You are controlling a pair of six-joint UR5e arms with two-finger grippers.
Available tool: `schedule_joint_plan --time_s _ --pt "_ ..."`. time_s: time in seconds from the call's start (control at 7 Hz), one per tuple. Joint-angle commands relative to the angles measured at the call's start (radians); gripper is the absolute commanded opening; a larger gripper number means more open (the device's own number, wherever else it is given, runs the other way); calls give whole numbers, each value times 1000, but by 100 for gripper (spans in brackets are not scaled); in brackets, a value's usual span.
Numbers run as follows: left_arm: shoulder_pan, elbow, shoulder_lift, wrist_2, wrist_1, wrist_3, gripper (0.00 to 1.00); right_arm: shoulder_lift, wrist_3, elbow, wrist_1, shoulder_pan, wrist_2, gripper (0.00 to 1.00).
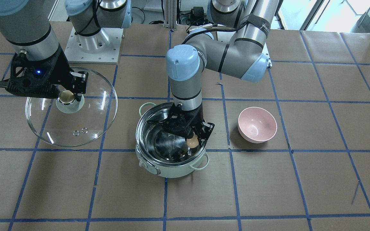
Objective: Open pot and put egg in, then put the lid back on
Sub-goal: 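Lower the egg into the pot and open the left gripper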
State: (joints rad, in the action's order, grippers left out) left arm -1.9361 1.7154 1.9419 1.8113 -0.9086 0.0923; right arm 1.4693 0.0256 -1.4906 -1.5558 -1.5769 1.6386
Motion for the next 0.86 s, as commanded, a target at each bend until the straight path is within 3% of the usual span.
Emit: schedule_joint_plan --time_s 0.0,0.43,0.71 --pt "-6 4 3 2 0 16 67 -1 -24 0 -3 2 -2 10" --pt "-1 -8 -23 5 2 50 84 -3 -24 0 -3 2 -5 10" --pt "87 -1 -85 -1 -13 121 92 -9 -13 0 -4 2 -8 10"
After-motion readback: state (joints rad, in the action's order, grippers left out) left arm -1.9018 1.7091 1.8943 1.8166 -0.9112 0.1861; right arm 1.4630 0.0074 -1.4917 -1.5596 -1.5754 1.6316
